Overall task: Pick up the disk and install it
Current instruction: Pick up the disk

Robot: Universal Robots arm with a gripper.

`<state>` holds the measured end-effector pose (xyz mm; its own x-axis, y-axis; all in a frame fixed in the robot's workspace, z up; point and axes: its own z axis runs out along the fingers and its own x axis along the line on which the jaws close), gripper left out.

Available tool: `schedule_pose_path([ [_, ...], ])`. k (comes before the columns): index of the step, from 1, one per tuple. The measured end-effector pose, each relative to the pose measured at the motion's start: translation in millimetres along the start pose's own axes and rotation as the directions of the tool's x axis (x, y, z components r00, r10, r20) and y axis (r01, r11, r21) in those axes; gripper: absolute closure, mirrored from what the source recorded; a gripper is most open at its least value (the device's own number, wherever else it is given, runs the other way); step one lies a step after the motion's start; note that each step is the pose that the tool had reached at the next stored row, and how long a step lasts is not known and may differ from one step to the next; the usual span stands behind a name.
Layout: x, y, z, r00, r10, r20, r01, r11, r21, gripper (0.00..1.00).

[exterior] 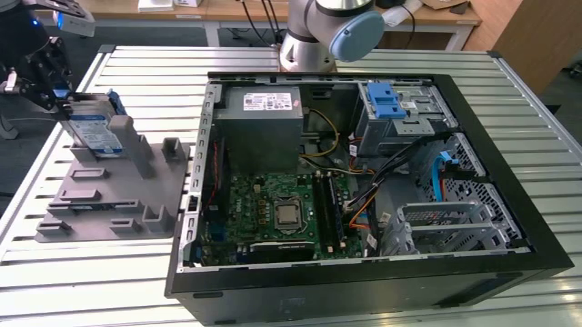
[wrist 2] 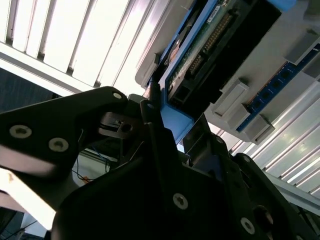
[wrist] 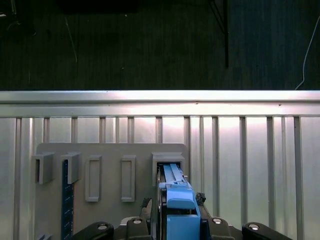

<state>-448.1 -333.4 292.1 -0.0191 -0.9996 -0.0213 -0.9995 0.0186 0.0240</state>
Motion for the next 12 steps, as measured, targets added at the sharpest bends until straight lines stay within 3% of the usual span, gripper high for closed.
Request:
schedule_pose_path([
  [6,0.0,0.2,0.1,1.0000,0.000,-0.0003,0.000,1.0000,-0.0003,0.56],
  [8,0.0,0.2,0.1,1.0000,0.000,-0.0004,0.000,1.0000,-0.0002,0.64],
  [12,0.0,0.2,0.2,1.0000,0.000,-0.0003,0.000,1.0000,-0.0002,0.64],
])
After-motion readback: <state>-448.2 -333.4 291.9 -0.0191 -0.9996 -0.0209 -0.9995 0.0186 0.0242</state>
